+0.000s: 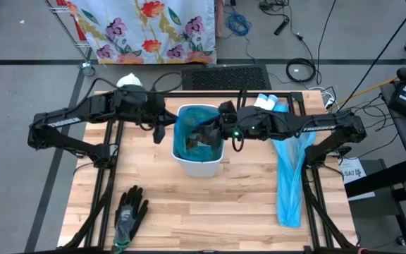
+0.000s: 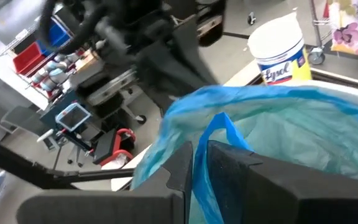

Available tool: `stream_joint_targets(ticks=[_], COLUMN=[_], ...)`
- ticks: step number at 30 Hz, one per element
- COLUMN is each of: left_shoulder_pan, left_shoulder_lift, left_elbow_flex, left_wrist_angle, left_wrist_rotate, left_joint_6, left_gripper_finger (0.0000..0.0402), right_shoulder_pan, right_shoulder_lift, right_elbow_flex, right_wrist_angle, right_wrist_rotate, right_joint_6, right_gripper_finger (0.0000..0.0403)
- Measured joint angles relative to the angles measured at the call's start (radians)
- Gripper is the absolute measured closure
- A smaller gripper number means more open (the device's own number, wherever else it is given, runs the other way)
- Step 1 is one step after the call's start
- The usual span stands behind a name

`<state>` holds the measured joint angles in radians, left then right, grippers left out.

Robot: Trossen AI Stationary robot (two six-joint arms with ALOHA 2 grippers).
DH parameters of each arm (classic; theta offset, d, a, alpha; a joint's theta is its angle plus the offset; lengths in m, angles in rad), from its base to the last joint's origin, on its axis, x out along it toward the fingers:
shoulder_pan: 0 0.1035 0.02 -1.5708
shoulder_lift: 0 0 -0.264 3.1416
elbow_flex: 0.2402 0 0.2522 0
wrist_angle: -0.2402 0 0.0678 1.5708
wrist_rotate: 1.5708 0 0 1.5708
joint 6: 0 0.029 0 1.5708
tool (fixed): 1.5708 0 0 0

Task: Place trash/remove bag and relplace
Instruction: Close the blue trash bag

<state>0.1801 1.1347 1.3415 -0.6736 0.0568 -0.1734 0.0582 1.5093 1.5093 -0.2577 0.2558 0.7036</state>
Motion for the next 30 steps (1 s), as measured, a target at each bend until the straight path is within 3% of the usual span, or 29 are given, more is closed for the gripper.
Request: stream_joint_targets(ticks=[8,21,30], left_shoulder_pan=[-0.033,-0.058,-0.059], left_shoulder_lift=[0.0,0.0,0.0], left_elbow_flex=[0.0,0.0,0.0], left_wrist_angle=[0.066,0.074,0.094], left_wrist_rotate=[0.051,0.052,0.052], left_joint_6=[0.015,-0.003,-0.005], left_gripper_finger=[0.0398,0.0399,0.0398], right_shoulder_pan=[-0.034,-0.052,-0.052], right_shoulder_lift=[0.0,0.038,0.044], right_elbow_flex=[0.0,0.0,0.0], right_wrist_angle=[0.032,0.078,0.148], right_wrist_rotate=[-0.049,-0.108,-0.158], right_joint_6=[0.006,0.058,0.028], right_gripper_finger=[0.0354,0.0294,0.0296])
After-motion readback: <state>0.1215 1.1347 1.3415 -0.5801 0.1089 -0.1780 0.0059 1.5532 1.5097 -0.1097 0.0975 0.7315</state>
